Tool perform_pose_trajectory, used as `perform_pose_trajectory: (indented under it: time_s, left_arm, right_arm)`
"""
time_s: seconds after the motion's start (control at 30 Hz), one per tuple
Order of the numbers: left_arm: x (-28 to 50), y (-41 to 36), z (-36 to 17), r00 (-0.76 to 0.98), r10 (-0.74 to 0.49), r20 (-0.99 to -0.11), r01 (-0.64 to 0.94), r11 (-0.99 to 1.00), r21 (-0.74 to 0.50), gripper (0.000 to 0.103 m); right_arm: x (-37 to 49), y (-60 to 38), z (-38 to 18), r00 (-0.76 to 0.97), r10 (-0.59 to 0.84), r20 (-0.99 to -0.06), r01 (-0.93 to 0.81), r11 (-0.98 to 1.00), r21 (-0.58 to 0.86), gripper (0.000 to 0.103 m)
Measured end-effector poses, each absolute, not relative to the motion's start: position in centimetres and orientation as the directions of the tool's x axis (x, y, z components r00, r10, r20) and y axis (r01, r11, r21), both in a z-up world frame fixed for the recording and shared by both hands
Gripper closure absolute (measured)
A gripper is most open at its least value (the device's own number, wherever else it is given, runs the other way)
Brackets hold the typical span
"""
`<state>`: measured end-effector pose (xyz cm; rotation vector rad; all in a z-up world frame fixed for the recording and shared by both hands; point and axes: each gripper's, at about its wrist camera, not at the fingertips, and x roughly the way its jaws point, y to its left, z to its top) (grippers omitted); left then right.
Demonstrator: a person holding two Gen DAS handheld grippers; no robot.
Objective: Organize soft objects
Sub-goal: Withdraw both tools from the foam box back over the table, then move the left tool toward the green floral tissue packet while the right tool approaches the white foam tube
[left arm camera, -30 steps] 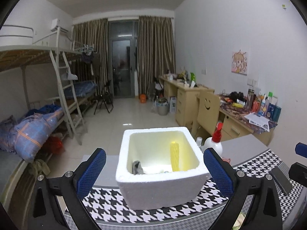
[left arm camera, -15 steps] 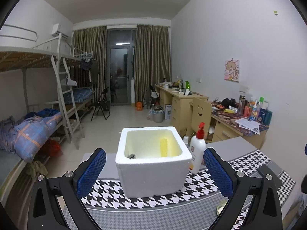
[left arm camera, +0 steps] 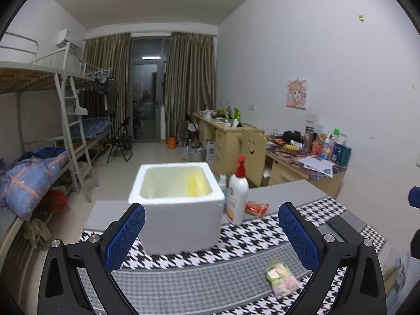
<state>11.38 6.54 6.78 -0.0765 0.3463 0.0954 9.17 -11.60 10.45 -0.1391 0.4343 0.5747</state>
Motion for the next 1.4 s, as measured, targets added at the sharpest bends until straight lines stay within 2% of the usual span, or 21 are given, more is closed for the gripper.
perform_pose_trajectory:
  time_s: [0.4,0.77,1.4]
  left_arm:
    - [11.2,3.9,5.1,0.925,0.006,-0.381,-0.038,0.996,-0.075,0.001]
    - [11.8,0.9,3.5,0.908,-0.067,-0.414,0.037,0.996,-0.080,0.001]
    - [12.7,-2.8,0.8,0.887,-0.132,-0.442,0.109,0.991,-0.078,0.001]
  right_arm:
    - [9.7,-14.2,8.8,0.736,0.485,-0.473,-0.510,0.856,0.085,0.019]
    - [12.1,-17.2,5.1,0.788,0.351,-0.506,-0.374,0.926,0.061,0.019]
    - [13.0,-19.7,1.4,0.793,0.273,-0.544,-0.304,0.952,0.036,0.018]
